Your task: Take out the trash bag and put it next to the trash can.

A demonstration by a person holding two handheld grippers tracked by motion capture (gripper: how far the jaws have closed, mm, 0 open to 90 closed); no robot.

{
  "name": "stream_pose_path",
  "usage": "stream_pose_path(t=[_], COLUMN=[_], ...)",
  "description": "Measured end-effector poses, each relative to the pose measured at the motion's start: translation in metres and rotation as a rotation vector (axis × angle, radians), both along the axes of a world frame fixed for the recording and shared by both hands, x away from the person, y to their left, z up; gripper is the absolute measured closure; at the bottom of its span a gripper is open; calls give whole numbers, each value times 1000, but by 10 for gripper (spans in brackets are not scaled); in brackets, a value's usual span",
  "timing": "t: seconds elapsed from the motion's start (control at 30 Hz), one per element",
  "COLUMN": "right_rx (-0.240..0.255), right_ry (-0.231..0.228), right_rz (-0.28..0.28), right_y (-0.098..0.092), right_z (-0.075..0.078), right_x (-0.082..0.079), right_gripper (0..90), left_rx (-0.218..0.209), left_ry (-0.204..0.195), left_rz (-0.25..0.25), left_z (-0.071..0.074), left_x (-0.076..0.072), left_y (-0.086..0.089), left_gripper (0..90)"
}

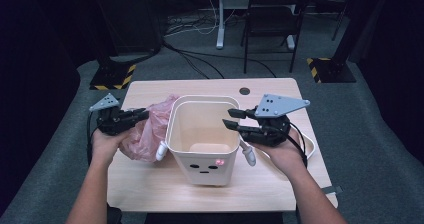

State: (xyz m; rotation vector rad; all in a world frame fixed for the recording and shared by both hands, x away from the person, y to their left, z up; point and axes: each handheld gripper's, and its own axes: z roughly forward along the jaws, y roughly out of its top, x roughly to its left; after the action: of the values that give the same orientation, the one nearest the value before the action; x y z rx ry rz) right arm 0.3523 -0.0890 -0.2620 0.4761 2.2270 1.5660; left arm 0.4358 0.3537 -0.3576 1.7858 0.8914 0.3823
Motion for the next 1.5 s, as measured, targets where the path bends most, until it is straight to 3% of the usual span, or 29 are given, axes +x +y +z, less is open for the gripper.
stream_pose_path(t=[0.2, 0.37, 0.57, 0.93, 1.27, 1.5], right_rx=[9, 7, 15, 5, -18, -27], right_ry=[7, 4, -6, -19, -7, 16], right_rz=[-24, -42, -66, -152, -233, -250], right_y=[-6, -12, -24, -50, -64, -71], right_z=[-3, -3, -1, -8, -28, -46], right_x=[-1, -4, -10, -12, -9, -8], right_gripper=[641, 636, 631, 634, 627, 611], left_rx=[-23, 26, 6, -6, 8, 24], left_ry=[-16, -39, -72, -99, -121, -137], left_rz=[-24, 12, 4, -22, -10, -57], left_z=[5, 9, 14, 25, 28, 34], left_x=[-7, -17, -27, -42, -51, -58], left_y=[-1, -6, -10, -14, -16, -17], left_gripper=[632, 528, 465, 445, 461, 457])
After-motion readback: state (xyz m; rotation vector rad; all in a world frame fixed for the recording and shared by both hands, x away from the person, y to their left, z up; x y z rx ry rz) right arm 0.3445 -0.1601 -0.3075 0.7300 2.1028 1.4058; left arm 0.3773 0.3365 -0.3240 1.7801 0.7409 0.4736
